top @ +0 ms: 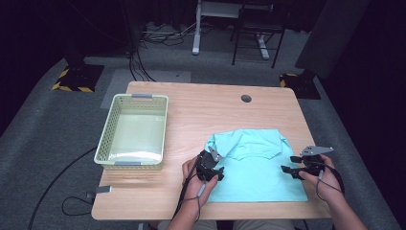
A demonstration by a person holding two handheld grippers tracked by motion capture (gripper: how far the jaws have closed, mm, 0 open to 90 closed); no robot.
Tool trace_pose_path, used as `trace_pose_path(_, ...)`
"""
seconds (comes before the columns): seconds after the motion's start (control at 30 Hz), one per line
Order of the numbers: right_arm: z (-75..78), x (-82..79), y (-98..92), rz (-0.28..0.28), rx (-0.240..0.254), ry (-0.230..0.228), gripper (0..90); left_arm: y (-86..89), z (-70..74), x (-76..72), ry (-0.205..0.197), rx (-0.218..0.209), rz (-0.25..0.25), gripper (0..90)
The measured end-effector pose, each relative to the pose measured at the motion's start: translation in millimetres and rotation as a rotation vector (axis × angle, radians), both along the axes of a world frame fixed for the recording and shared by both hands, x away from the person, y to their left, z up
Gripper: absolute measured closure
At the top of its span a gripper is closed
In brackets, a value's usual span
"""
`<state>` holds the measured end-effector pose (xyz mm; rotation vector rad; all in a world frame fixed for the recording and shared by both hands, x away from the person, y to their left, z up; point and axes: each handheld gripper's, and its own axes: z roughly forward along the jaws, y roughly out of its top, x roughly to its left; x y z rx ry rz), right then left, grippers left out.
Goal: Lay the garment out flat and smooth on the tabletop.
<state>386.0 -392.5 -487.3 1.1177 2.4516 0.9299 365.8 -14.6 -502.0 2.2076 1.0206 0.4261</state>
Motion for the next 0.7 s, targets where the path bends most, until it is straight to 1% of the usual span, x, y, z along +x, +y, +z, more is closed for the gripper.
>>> trace_pose_path(0.07, -5.5, 2.6, 0.1, 0.008, -0.008, 0.015, 35.4, -0.6, 0.3, -1.1, -0.002, 0.001, -0.004, 38.4)
trace_pose_path(0.1, -8.3, 2.2, -0.6, 0.015, -0.012, 0.014, 35.5, -0.9, 0.6, -2.6, 0.005, 0.003, -0.007, 38.9)
trace_pose_path(0.13, -9.7, 0.8, -1.8, 0.021, -0.006, -0.003, 35.7, -1.7, 0.7, -5.1, 0.01, -0.001, -0.008, 39.2)
trace_pose_path(0.17, -10.6, -1.4, -3.3, 0.023, -0.001, -0.011, 36.2, -2.3, 0.8, -8.0, 0.013, -0.002, -0.016, 40.1)
trace_pose_path(0.27, -11.3, -13.4, -7.9, 0.025, 0.001, -0.022, 39.6, -5.7, 1.7, -19.2, 0.019, 0.006, -0.042, 40.2)
trace_pose_path(0.33, -9.7, -23.6, -11.0, 0.041, -0.008, -0.01, 42.3, -8.3, 2.6, -26.3, 0.028, 0.0, -0.055, 39.5)
trace_pose_path(0.4, -7.9, -31.0, -13.9, 0.057, -0.017, 0.002, 44.6, -10.9, 3.5, -30.1, 0.019, -0.008, -0.064, 38.4)
trace_pose_path(0.43, -6.9, -33.0, -15.4, 0.062, -0.014, 0.0, 45.1, -12.2, 4.2, -30.4, 0.015, -0.006, -0.066, 38.2)
trace_pose_path(0.47, -6.2, -33.9, -16.6, 0.054, 0.002, -0.02, 43.2, -13.5, 4.8, -29.6, 0.009, -0.003, -0.065, 38.2)
trace_pose_path(0.5, -5.5, -33.6, -17.8, 0.039, 0.015, -0.043, 41.2, -14.8, 5.2, -28.3, 0.009, -0.004, -0.063, 37.8)
trace_pose_path(0.57, -4.0, -30.5, -19.9, 0.008, 0.028, -0.062, 41.1, -16.7, 6.9, -24.4, 0.0, -0.004, -0.058, 36.7)
trace_pose_path(0.6, -3.4, -27.8, -21.0, 0.001, 0.036, -0.068, 41.0, -17.3, 8.2, -22.5, -0.001, -0.003, -0.054, 36.4)
trace_pose_path(0.63, -3.0, -24.9, -21.5, -0.007, 0.042, -0.066, 40.9, -18.1, 9.0, -20.1, -0.003, -0.012, -0.051, 36.0)
trace_pose_path(0.7, -2.3, -18.4, -22.0, -0.017, 0.044, -0.053, 40.8, -19.5, 10.9, -14.9, -0.009, -0.015, -0.045, 35.8)
